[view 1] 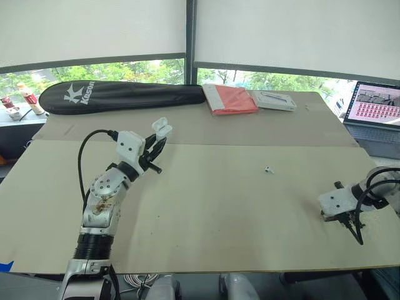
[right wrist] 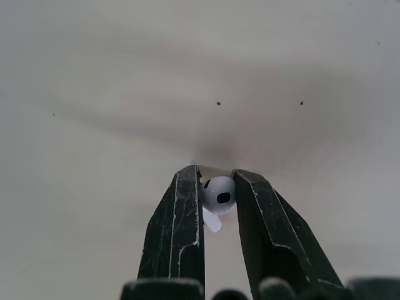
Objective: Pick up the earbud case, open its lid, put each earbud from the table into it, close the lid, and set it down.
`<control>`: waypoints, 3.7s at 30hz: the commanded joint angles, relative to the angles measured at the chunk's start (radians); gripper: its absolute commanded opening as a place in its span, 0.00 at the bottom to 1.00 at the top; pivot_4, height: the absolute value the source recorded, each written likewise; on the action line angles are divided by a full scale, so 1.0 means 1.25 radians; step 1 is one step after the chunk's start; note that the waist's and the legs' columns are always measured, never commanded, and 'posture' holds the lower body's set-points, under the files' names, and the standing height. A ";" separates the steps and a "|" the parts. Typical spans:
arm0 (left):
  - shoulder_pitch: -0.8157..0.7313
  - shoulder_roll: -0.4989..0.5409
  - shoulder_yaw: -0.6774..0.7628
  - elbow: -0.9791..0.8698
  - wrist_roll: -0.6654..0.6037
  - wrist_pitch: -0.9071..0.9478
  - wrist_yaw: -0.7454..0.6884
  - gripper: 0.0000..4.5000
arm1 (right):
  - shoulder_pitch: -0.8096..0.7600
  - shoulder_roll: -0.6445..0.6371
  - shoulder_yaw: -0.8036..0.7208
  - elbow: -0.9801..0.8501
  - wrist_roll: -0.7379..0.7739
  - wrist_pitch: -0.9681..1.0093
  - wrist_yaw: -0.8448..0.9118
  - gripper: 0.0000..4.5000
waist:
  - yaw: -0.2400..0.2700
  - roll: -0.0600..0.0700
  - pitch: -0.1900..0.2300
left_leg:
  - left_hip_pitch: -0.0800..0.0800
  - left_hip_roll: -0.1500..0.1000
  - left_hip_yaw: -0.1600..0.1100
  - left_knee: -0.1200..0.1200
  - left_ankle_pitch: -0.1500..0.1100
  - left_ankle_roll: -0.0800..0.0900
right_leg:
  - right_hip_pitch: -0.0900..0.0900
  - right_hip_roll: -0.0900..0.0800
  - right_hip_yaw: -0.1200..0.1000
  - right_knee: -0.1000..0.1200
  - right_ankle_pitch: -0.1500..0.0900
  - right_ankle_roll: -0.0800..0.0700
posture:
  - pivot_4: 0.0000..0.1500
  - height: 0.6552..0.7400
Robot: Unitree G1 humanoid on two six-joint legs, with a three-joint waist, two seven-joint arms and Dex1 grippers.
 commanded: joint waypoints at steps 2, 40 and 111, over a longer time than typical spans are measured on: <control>-0.022 -0.013 -0.014 -0.021 0.004 -0.017 -0.004 0.12 | -0.020 0.112 -0.112 -0.238 0.198 0.385 0.011 0.08 | -0.013 0.002 0.001 | 0.000 0.002 0.000 -0.001 0.000 -0.001 | -0.001 -0.001 0.000 0.001 0.000 0.000 | 1.00 1.00; -0.144 -0.182 -0.092 0.086 0.063 -0.130 0.019 0.12 | -0.135 0.836 -0.416 -0.824 0.615 1.225 -0.893 0.08 | 0.001 0.010 0.002 | -0.023 -0.001 -0.003 -0.004 0.008 -0.006 | -0.027 -0.001 -0.022 0.014 0.005 0.001 | 1.00 1.00; -0.109 -0.170 -0.099 0.065 0.055 -0.136 0.013 0.12 | 0.047 0.272 -0.291 -0.538 0.574 0.921 -0.528 0.61 | 0.000 0.010 0.002 | -0.023 -0.002 -0.001 -0.004 0.006 -0.003 | -0.025 -0.002 -0.020 0.012 0.005 0.002 | 1.00 1.00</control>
